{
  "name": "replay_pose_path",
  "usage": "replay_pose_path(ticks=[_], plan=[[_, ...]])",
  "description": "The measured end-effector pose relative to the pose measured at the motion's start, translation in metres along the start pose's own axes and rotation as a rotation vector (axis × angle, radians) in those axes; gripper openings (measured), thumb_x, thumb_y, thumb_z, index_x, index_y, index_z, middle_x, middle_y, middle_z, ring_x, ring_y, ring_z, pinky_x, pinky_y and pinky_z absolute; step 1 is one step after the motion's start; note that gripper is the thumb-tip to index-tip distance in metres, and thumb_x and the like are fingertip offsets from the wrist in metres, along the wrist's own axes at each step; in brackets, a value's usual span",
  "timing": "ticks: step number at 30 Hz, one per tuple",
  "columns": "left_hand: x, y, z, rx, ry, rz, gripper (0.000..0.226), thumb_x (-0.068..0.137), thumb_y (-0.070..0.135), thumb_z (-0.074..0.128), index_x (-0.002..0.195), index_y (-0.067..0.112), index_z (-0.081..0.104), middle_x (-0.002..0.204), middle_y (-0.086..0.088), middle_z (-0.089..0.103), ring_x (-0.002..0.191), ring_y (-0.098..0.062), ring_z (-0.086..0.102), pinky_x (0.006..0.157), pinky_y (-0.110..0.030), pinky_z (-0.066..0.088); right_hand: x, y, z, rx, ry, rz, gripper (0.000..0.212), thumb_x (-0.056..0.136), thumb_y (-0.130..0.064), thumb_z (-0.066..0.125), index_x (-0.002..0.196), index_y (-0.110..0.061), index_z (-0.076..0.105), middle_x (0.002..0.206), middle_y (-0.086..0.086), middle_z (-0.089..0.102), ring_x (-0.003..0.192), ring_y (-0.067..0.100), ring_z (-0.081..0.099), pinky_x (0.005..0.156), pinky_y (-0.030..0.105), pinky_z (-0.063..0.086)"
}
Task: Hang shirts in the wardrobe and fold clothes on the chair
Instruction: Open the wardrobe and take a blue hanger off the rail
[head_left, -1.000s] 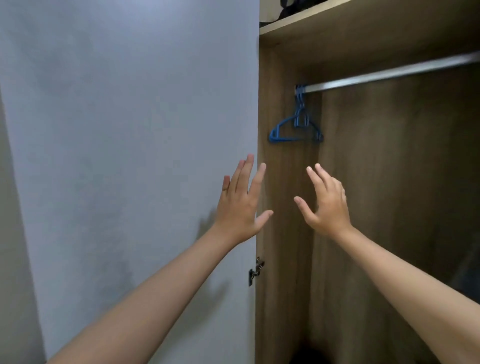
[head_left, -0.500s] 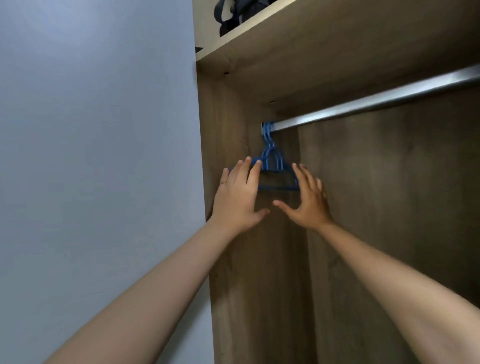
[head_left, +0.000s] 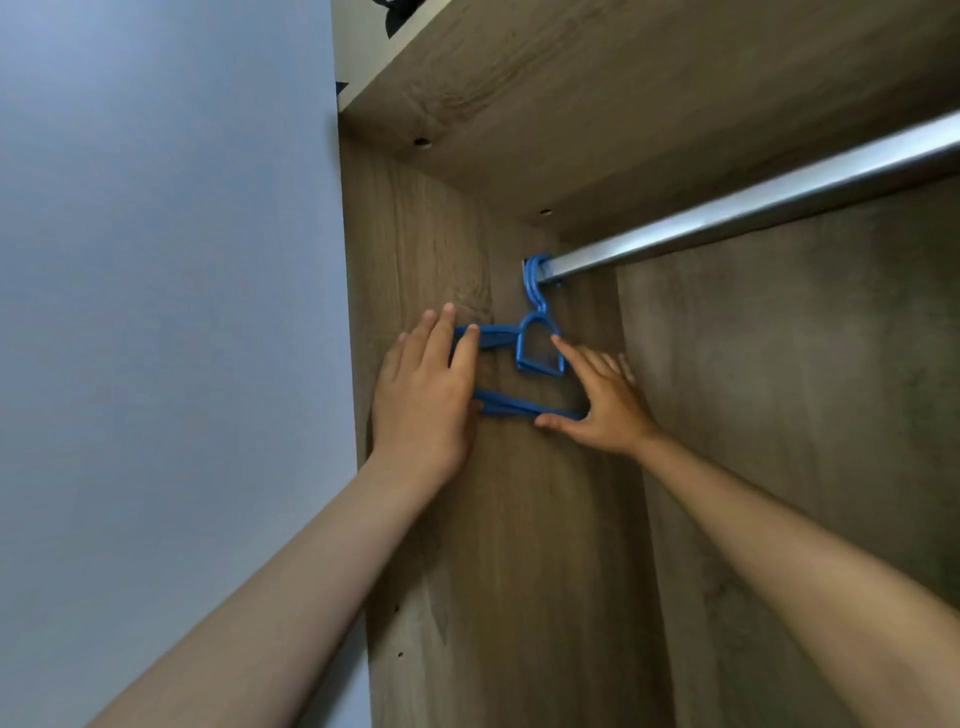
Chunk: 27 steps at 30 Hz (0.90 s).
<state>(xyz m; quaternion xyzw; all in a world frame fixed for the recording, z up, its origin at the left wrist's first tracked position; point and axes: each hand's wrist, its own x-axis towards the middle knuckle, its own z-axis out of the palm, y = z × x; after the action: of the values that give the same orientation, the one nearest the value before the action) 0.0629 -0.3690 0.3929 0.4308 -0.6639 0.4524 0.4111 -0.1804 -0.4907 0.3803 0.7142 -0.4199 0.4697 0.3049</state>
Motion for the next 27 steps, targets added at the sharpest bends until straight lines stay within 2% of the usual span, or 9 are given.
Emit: replay_pose_path(ticks=[2, 4, 6, 8, 12, 17, 23, 27], plan=[[-0.001, -0.002, -0.001, 0.057, 0.03, 0.004, 0.072, 0.073, 0.014, 0.078, 0.137, 0.008, 0.045, 0.143, -0.018, 0.044, 0.131, -0.035, 0.042, 0.107, -0.046, 0.034, 0.002, -0.001, 0.005, 0.031, 0.031, -0.019, 0.105, 0.065, -0.09, 0.039, 0.151, -0.035, 0.017, 0.138, 0.0, 0.044, 0.128, 0.022, 0.043, 0.109, 0.052, 0.03], [0.0, -0.005, 0.003, 0.096, 0.075, 0.031, 0.07, 0.057, 0.009, 0.086, 0.122, 0.004, 0.06, 0.122, -0.02, 0.061, 0.11, -0.038, 0.06, 0.089, -0.046, 0.049, 0.003, 0.0, 0.009, 0.092, 0.044, -0.024, 0.103, 0.066, -0.088, 0.044, 0.15, -0.034, 0.019, 0.138, 0.0, 0.044, 0.127, 0.022, 0.044, 0.109, 0.051, 0.032], [0.002, -0.007, 0.001, 0.133, 0.087, 0.058, 0.068, 0.048, 0.007, 0.088, 0.112, 0.003, 0.066, 0.11, -0.018, 0.067, 0.094, -0.036, 0.066, 0.074, -0.04, 0.053, 0.004, 0.002, 0.011, 0.146, 0.043, -0.038, 0.101, 0.067, -0.085, 0.049, 0.15, -0.035, 0.019, 0.137, 0.0, 0.043, 0.125, 0.021, 0.045, 0.107, 0.051, 0.035], [0.006, -0.009, -0.004, 0.162, 0.077, 0.096, 0.067, 0.046, 0.007, 0.089, 0.11, 0.002, 0.067, 0.104, -0.018, 0.069, 0.087, -0.036, 0.067, 0.066, -0.036, 0.052, 0.004, 0.002, 0.012, 0.201, 0.047, -0.059, 0.1, 0.069, -0.081, 0.054, 0.15, -0.033, 0.021, 0.136, 0.001, 0.043, 0.123, 0.02, 0.046, 0.103, 0.048, 0.041], [0.01, -0.011, -0.006, 0.219, 0.063, 0.148, 0.065, 0.048, 0.007, 0.089, 0.11, 0.002, 0.067, 0.096, -0.021, 0.069, 0.082, -0.038, 0.067, 0.068, -0.04, 0.054, 0.006, 0.003, 0.008, 0.216, 0.078, -0.102, 0.097, 0.071, -0.075, 0.058, 0.149, -0.027, 0.028, 0.134, 0.002, 0.043, 0.121, 0.017, 0.046, 0.102, 0.041, 0.042], [0.014, -0.009, -0.009, 0.206, 0.028, 0.161, 0.066, 0.048, 0.007, 0.089, 0.109, 0.0, 0.067, 0.092, -0.022, 0.068, 0.075, -0.038, 0.066, 0.061, -0.04, 0.055, 0.009, 0.008, -0.003, 0.183, 0.114, -0.145, 0.095, 0.071, -0.075, 0.059, 0.148, -0.026, 0.03, 0.136, 0.002, 0.044, 0.122, 0.021, 0.049, 0.1, 0.046, 0.045], [0.02, -0.011, -0.015, 0.162, -0.011, 0.143, 0.07, 0.046, 0.011, 0.09, 0.11, -0.003, 0.065, 0.097, -0.019, 0.067, 0.079, -0.037, 0.065, 0.063, -0.039, 0.054, 0.012, 0.008, -0.016, 0.087, 0.127, -0.171, 0.097, 0.07, -0.077, 0.056, 0.149, -0.026, 0.03, 0.134, -0.001, 0.045, 0.119, 0.02, 0.05, 0.097, 0.043, 0.047], [0.029, -0.011, -0.021, 0.129, -0.041, 0.129, 0.065, 0.057, 0.009, 0.086, 0.117, -0.002, 0.061, 0.106, -0.019, 0.063, 0.091, -0.038, 0.061, 0.072, -0.042, 0.052, 0.019, 0.008, -0.022, 0.05, 0.159, -0.155, 0.099, 0.069, -0.08, 0.053, 0.148, -0.024, 0.032, 0.133, 0.003, 0.046, 0.117, 0.023, 0.052, 0.099, 0.04, 0.045]])
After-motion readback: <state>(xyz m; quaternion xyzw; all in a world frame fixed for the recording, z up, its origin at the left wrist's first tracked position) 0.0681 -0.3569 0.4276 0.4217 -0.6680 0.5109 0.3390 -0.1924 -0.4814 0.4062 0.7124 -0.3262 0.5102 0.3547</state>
